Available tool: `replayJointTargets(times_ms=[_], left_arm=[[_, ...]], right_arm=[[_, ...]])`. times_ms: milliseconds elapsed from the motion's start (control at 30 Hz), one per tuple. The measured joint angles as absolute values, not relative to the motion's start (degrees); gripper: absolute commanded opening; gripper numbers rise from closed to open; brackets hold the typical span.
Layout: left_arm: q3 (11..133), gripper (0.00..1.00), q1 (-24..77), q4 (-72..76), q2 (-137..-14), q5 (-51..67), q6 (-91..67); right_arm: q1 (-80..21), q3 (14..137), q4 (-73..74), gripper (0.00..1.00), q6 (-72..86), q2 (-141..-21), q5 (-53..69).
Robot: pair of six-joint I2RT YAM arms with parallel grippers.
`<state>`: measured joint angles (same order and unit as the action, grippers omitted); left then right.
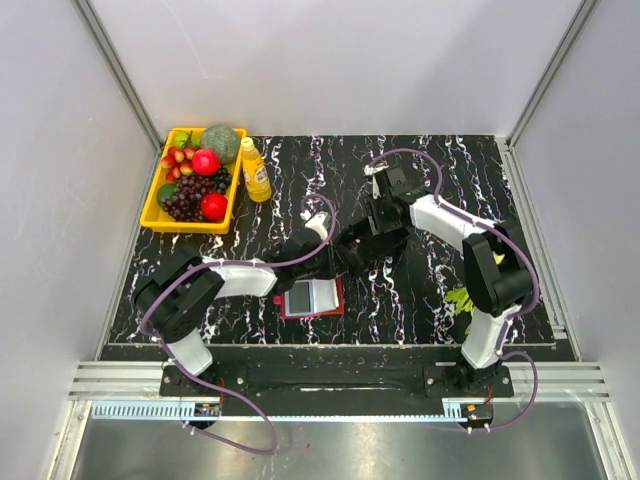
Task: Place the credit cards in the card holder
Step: Pick up the credit card from the storage box.
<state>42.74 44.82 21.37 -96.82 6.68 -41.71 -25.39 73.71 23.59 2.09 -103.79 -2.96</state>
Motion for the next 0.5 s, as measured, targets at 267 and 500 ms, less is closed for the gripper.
replayJointTargets(times_ms=[267,500], left_arm=[[43.2,0.03,44.3,20.6,-96.8,7.2,-40.7],[45.1,0.03,43.6,20.7,-97.6,8.5,-40.3]], right_arm=[[-25.4,75.4,26.4,0.55,-1.1,-109.3,-5.1],[-26.2,75.7,26.2,0.27,-2.1,-109.8,-4.8]])
